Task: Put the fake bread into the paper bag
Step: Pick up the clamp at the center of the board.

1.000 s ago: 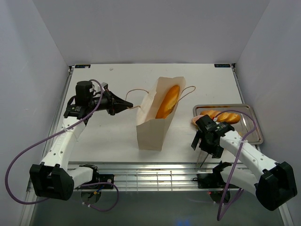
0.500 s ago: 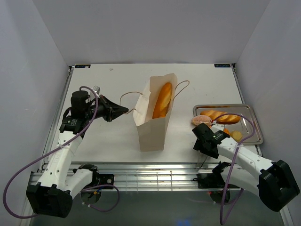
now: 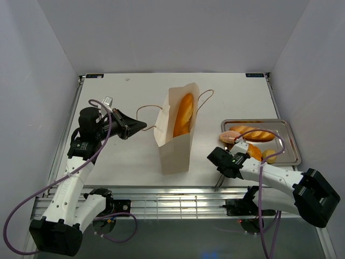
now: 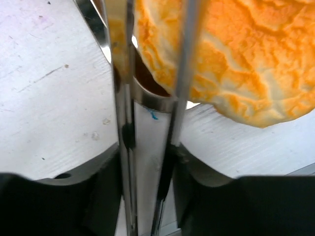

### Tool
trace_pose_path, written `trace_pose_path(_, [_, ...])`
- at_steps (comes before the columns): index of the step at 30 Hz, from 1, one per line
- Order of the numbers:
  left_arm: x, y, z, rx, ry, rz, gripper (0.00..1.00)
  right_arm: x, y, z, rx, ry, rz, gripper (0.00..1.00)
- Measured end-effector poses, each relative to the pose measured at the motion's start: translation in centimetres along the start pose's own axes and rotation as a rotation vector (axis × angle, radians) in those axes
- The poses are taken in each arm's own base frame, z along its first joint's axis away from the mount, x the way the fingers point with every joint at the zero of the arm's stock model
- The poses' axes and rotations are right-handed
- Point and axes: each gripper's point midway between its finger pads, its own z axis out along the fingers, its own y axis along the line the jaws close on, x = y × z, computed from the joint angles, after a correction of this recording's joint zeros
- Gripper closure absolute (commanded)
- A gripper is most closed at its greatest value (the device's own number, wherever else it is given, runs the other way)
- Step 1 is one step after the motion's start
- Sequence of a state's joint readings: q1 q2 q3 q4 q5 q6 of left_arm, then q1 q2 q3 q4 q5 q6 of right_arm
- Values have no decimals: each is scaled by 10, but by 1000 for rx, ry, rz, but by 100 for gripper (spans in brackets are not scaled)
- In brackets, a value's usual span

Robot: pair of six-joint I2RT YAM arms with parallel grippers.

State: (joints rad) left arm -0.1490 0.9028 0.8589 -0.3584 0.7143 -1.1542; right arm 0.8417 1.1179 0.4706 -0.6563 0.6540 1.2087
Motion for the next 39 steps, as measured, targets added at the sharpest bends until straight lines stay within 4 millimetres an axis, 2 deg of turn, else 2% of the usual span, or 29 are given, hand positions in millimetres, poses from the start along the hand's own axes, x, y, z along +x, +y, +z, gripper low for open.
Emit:
trace_pose_path(1, [1, -2, -2, 9, -3, 6, 100, 0, 2, 0, 2, -4, 4, 61])
trace_pose_path(3, [4, -4, -5, 28, -8, 21, 100, 0, 6, -1, 11, -14, 3, 72])
trace_pose_path(7, [9, -8, -9, 53, -13, 46, 100, 2, 13, -4, 2, -21, 0, 83])
trace_pose_path(8, [10, -10, -10, 60, -16, 52, 100, 3, 12, -5, 1, -18, 0, 89])
trace_pose_path(10, [11, -10, -12, 66, -18, 58, 100, 7, 12, -9, -9, -4, -6, 92])
trace_pose_path(14, [14, -14, -17, 79, -23, 73, 100, 15, 9, -25, -48, 58, -22, 92])
trace_pose_path(16, [15, -16, -19, 88, -27, 83, 100, 10, 20, -41, -130, 84, 1, 92])
trace_pose_path(21, [17, -19, -22, 99, -27, 91, 100, -27, 61, -103, -425, 80, 121, 91])
trace_pose_path(24, [18, -21, -22, 103, -23, 93, 100, -38, 66, -121, -527, 70, 160, 78])
trace_pose_path(27, [19, -22, -24, 110, -21, 93, 100, -31, 62, -117, -587, 72, 180, 77])
trace_pose_path(32, [22, -28, -28, 130, -18, 102, 100, 3, 52, -90, -627, 121, 183, 74])
trace_pose_path(36, [25, -31, -30, 144, -15, 111, 100, 4, 57, -87, -641, 111, 168, 73])
trace_pose_path(39, [26, -31, -31, 151, -17, 116, 100, 7, 60, -78, -588, 109, 80, 74])
